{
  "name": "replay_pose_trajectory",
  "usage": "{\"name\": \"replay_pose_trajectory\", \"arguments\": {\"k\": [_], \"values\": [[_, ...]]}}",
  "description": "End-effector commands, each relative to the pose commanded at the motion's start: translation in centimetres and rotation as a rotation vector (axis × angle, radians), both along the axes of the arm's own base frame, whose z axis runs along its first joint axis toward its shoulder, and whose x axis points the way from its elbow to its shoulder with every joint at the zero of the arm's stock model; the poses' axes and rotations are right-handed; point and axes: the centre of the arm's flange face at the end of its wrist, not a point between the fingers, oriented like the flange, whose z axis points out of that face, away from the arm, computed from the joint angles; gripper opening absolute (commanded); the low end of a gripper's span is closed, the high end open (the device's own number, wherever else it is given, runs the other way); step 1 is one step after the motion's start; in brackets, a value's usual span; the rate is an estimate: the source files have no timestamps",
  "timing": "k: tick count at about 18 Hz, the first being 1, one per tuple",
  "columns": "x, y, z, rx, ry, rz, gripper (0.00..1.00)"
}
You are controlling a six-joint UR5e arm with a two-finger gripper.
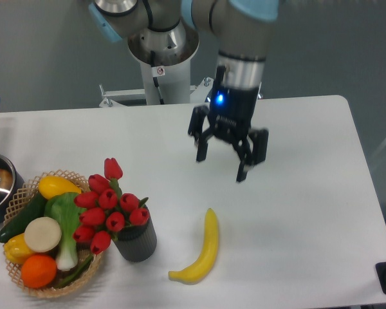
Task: Insert the flowers into the vase
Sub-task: 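Open the gripper and lift it up away from the vase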
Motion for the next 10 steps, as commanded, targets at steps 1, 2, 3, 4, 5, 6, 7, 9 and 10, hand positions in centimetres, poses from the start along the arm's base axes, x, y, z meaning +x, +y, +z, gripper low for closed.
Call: {"name": "replay_pose_trajectory", "arguments": {"k": [1, 2, 3, 4, 5, 6, 7, 9, 10], "values": [[0.2, 0.1, 0.2, -0.006, 0.008, -0.007, 1.0], [0.2, 0.0, 0.6, -0.021, 0.024, 0.0, 1.0], [0.2, -0.4, 0.8, -0.048, 0.042, 0.013, 1.0], [0.4, -0.6, 0.8, -0.08, 0.05, 0.016, 1.0], [0.4, -0.9, 0.8, -0.11, 0.056, 0.004, 1.0], [0.6, -1.3, 0.9, -0.139, 0.063, -0.017, 1.0], [0.8, -1.7, 0.9, -0.167, 0.072, -0.044, 1.0], [0.9, -2.2, 1.1, -0.193, 0.08, -0.069, 1.0], [1.0, -2.2, 1.0, -0.195, 0.076, -0.069, 1.0]]}}
